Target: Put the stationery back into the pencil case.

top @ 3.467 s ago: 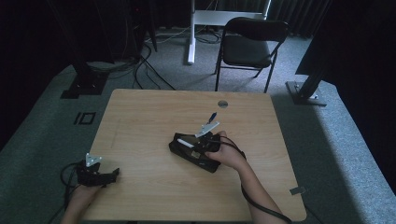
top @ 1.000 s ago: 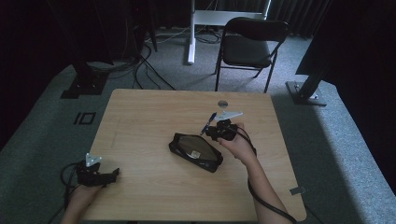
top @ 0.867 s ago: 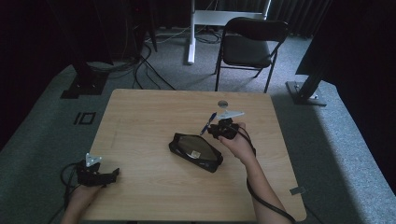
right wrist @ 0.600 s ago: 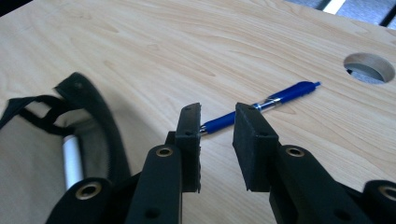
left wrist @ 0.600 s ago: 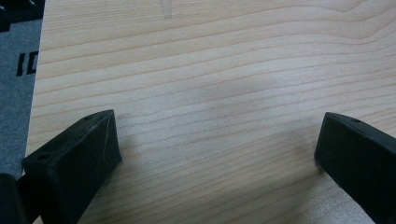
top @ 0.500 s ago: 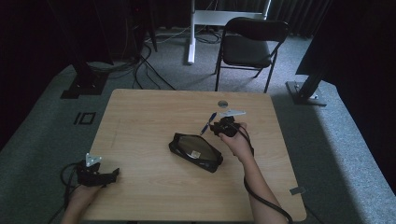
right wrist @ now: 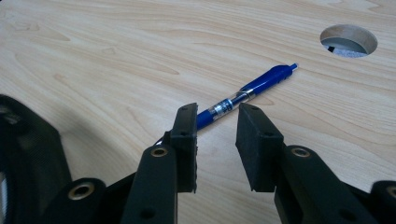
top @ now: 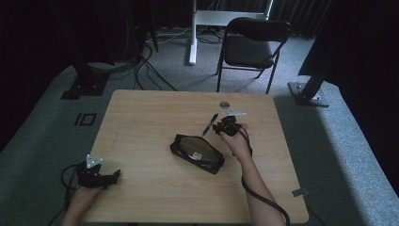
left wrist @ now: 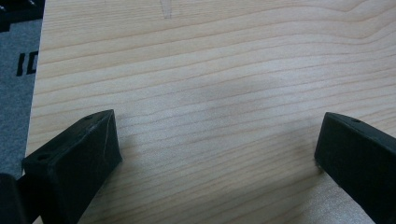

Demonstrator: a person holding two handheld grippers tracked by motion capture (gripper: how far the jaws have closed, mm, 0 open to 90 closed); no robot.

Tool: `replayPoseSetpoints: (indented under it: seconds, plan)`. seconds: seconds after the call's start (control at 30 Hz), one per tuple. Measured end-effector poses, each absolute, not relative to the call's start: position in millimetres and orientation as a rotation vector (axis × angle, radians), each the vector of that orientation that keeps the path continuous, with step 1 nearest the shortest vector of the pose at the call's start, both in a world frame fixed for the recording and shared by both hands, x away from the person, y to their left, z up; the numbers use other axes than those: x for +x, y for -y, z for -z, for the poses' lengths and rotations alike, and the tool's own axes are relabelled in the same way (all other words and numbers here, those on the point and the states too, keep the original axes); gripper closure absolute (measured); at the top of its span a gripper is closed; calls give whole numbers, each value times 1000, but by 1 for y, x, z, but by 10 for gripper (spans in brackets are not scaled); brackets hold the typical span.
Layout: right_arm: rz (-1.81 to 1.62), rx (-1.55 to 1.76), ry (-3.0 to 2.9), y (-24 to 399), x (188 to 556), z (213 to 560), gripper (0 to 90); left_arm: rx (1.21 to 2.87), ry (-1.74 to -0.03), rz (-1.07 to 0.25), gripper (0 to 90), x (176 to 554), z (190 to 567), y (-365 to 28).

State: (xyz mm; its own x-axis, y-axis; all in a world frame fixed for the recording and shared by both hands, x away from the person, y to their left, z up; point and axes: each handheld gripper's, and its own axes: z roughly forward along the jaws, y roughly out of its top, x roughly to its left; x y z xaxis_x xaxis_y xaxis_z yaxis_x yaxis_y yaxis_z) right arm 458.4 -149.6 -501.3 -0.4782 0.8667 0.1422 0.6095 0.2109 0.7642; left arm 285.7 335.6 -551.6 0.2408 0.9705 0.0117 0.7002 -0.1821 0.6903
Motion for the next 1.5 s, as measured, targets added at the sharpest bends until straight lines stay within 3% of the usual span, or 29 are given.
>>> replayPoseSetpoints:
  seconds: [0.87, 1.5]
  plan:
    - [-1065, 1503, -2155, 131, 483, 519, 572, 1955, -1522, -623, 1, 286, 552, -336]
    - [-992, 1582, -2152, 121, 501, 529, 541, 1955, -1521, -623, 1, 286, 552, -336]
